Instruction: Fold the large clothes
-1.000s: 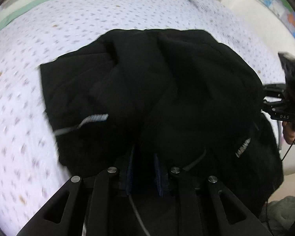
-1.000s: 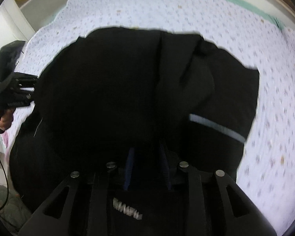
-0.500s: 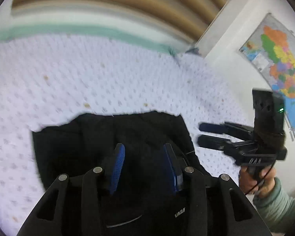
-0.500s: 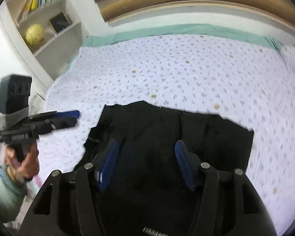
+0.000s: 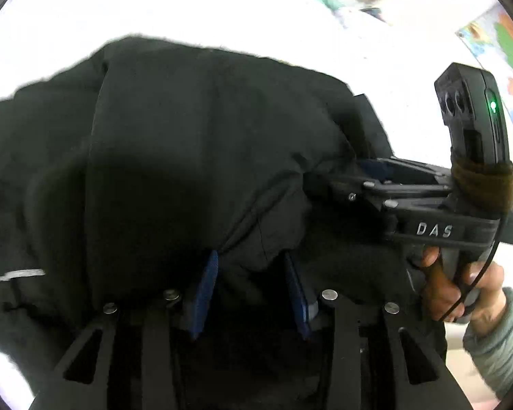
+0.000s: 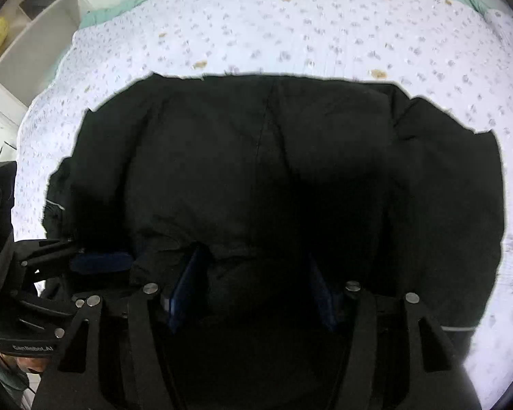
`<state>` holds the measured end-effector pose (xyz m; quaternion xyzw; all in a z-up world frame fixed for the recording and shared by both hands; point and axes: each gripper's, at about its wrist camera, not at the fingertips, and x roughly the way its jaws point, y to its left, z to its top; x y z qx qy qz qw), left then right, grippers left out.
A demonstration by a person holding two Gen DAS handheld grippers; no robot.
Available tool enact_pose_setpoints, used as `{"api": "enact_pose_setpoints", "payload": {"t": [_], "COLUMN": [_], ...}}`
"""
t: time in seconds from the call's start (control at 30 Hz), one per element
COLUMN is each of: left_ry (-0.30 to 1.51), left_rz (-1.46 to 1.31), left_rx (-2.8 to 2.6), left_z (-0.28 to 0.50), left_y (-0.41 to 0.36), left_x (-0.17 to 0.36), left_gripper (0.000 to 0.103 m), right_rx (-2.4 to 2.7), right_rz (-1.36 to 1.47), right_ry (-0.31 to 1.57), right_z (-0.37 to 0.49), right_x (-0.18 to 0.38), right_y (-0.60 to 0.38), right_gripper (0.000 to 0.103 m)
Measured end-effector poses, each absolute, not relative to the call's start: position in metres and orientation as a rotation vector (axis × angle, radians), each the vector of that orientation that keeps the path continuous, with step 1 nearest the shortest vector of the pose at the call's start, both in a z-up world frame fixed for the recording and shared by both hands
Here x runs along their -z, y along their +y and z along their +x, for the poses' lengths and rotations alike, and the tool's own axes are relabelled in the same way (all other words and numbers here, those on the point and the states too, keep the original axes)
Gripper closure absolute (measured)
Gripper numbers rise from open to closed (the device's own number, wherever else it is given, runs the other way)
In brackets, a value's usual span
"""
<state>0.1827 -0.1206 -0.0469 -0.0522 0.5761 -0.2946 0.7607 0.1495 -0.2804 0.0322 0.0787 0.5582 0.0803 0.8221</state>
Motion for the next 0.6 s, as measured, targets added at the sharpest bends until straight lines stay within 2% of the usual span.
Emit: {"api": "enact_pose_setpoints", "payload": {"t": [0.2, 0.3, 0.47, 0.57, 0.6], "left_ry": [1.122, 1.083, 1.162, 1.226, 1.233], "left_rz": [-0.161, -0.232, -0.266, -0.265, -0.261], "left_rx": [0.732, 0.773, 0.706, 0.685, 0.681], "left_z": [0.144, 0.129, 0.135, 0.143, 0.146], "left_y": [-0.098, -0.086, -0.092, -0.094, -0.094], "left_x": [-0.022, -0.036, 0.008, 0.048, 0.057], "left_gripper": [0.062, 0.061, 0.062, 0.062, 0.069], "right_rx": [-0.275, -0.263, -0.212, -0.215, -0.223], "right_rz": [0.176, 0.124, 0.105, 0.090, 0.073], "right_ry": [1.049, 1.029, 1.095, 1.126, 1.141], "right_z": [0.089, 0.060, 0.061, 0.069, 0.069], "right_x": [-0.112, -0.128, -0.101, -0.065, -0.053], "right_y": [-0.274, -0.265, -0.262, -0.256, -0.257], "right_gripper": [0.043, 0.043, 0.043, 0.043, 0.046]}}
